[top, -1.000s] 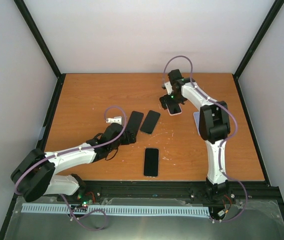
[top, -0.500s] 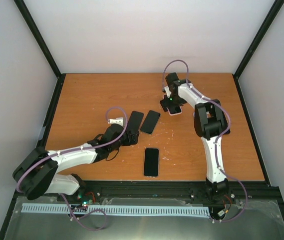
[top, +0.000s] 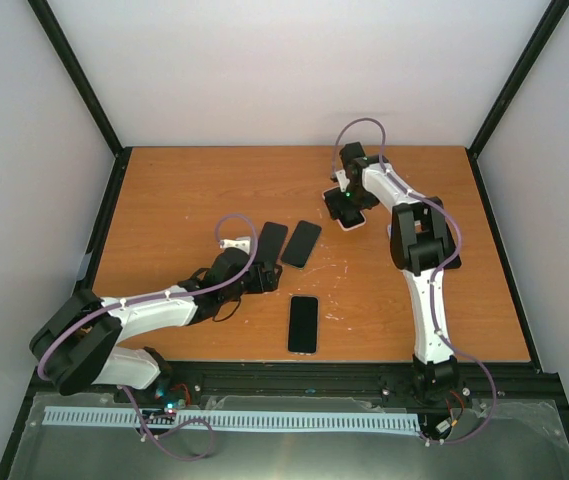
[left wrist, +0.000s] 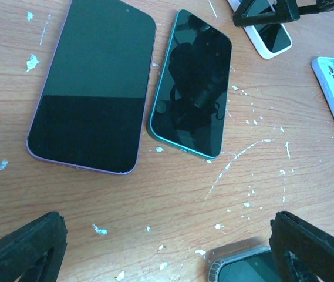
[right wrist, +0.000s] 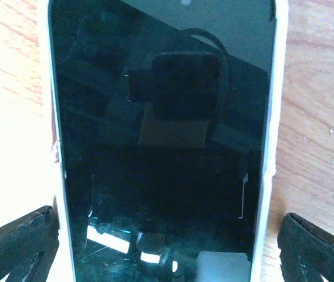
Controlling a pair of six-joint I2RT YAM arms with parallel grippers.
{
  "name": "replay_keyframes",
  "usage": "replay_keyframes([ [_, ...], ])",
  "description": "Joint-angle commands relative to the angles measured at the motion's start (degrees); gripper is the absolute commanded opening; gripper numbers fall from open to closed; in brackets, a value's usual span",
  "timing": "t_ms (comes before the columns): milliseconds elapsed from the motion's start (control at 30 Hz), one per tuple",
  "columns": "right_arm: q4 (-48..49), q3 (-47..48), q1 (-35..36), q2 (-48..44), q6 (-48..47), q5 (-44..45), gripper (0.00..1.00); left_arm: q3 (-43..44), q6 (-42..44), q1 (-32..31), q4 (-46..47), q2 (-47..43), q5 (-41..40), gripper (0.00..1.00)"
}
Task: Take the phone out of the phone case
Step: Pick up the phone at the center of the board.
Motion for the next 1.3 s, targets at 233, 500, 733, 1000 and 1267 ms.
replay_keyframes([
  [233, -1.2, 1.1, -0.2, -2.1, -6.2, -0.7, 1.00, 1.0, -1.0, 0.6, 3.5, 1.7, 2.7, 0.94],
  [500, -6.8, 3.6, -0.3, 4.2, -6.9, -4.5, 0.98, 1.2, -0.7, 0.7, 2.7, 0.7, 2.9, 0.93],
  [733, -4.9, -2.4, -0.3, 2.9, -6.2, -4.1, 0.86, 0.5, -1.2, 0.7, 2.9, 0.4, 3.0, 0.93],
  [1000, 0.7, -17.7, -0.3, -9.6, -7.0, -6.0, 0.68, 2.5, -0.9, 0.6, 3.2, 1.8, 4.6, 0.92],
  [1267, 8.1, -40.0, -0.3, -34.0, -6.5, -13.3, 0.66, 10.4, -2.9, 0.6, 2.7, 6.1, 11.7, 0.89],
])
